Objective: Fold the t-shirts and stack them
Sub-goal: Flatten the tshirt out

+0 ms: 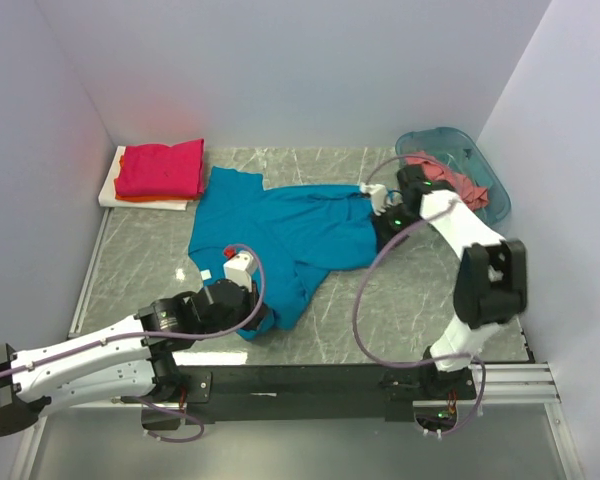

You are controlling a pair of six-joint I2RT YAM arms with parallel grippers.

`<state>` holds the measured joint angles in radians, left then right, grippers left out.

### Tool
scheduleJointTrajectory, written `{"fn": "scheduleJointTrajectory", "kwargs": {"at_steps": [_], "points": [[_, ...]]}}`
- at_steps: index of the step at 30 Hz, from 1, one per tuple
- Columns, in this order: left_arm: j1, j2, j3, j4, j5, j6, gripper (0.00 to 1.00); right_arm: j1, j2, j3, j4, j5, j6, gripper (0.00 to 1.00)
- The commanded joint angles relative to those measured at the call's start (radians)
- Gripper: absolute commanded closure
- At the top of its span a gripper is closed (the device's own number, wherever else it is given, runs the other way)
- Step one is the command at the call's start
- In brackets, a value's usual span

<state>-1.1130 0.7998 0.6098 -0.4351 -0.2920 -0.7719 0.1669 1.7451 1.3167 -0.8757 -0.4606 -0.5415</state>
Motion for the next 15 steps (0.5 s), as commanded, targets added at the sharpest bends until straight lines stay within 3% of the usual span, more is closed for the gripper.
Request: {"fn": "scheduleJointTrajectory", "kwargs": {"at_steps": [1, 7, 14, 15], "points": [[0.004, -0.025, 0.050, 0.067, 0.146, 0.098, 1.00, -0.061, -0.156, -0.068, -0.143, 0.017, -0.122, 1.00], [0.004, 0.030, 0.051, 0.122, 0.284, 0.158, 1.00, -0.187, -0.327, -0.134, -0.374, 0.048, -0.305, 1.00], [0.002, 0.113, 0.110, 0.110, 0.441, 0.227, 1.00, -0.289, -0.381, -0.183, -0.451, 0.118, -0.389, 1.00], [0.001, 0.125, 0.123, 0.095, 0.453, 0.236, 1.00, -0.347, -0.389, -0.177, -0.465, 0.114, -0.408, 1.00]]}}
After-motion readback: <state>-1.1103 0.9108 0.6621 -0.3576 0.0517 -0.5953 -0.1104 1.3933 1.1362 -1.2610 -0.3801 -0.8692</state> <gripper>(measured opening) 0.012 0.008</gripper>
